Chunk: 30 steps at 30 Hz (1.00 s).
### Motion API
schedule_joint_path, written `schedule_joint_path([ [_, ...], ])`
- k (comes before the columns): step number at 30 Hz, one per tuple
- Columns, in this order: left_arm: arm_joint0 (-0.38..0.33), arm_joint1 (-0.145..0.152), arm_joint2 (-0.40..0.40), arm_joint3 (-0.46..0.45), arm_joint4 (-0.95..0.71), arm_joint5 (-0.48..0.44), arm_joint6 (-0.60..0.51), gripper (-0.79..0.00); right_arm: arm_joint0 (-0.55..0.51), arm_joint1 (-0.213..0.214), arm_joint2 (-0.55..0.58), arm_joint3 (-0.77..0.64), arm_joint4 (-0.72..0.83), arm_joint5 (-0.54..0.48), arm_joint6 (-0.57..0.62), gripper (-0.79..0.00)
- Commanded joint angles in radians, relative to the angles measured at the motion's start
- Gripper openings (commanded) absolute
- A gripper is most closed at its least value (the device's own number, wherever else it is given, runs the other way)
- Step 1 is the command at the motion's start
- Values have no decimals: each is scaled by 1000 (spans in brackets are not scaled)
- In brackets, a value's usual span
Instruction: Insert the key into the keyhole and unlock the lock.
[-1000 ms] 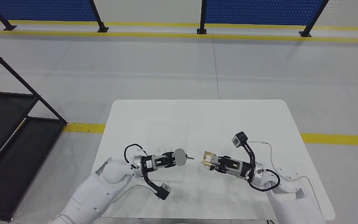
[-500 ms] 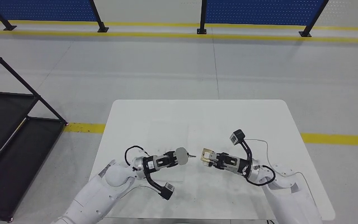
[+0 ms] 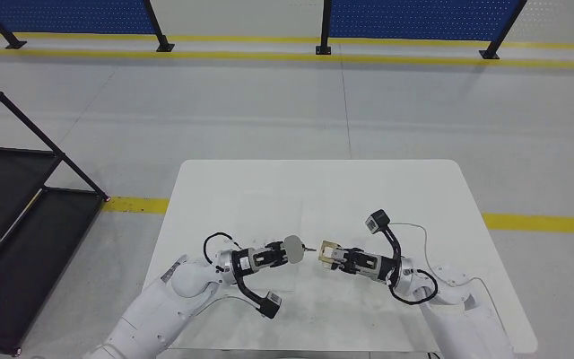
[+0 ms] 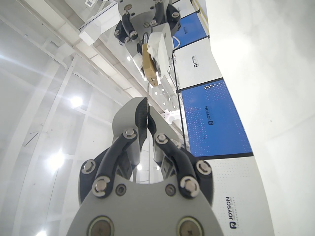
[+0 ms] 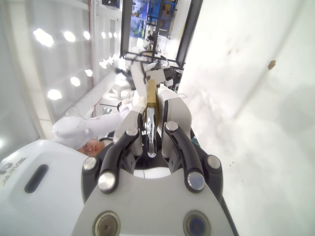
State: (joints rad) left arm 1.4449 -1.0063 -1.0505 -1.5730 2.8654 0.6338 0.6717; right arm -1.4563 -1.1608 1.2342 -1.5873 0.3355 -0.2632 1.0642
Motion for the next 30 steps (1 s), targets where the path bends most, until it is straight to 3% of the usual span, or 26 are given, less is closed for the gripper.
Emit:
schedule_joint_path([
  [1,-3,-1,2,2,0,-2,5,-785,0,1,-3,-1,1,0,2,-785],
  [30,-29,-8,25,28,-23,-16,53,-785,-3,20,-25,-16,-20,-29,-9,-785],
])
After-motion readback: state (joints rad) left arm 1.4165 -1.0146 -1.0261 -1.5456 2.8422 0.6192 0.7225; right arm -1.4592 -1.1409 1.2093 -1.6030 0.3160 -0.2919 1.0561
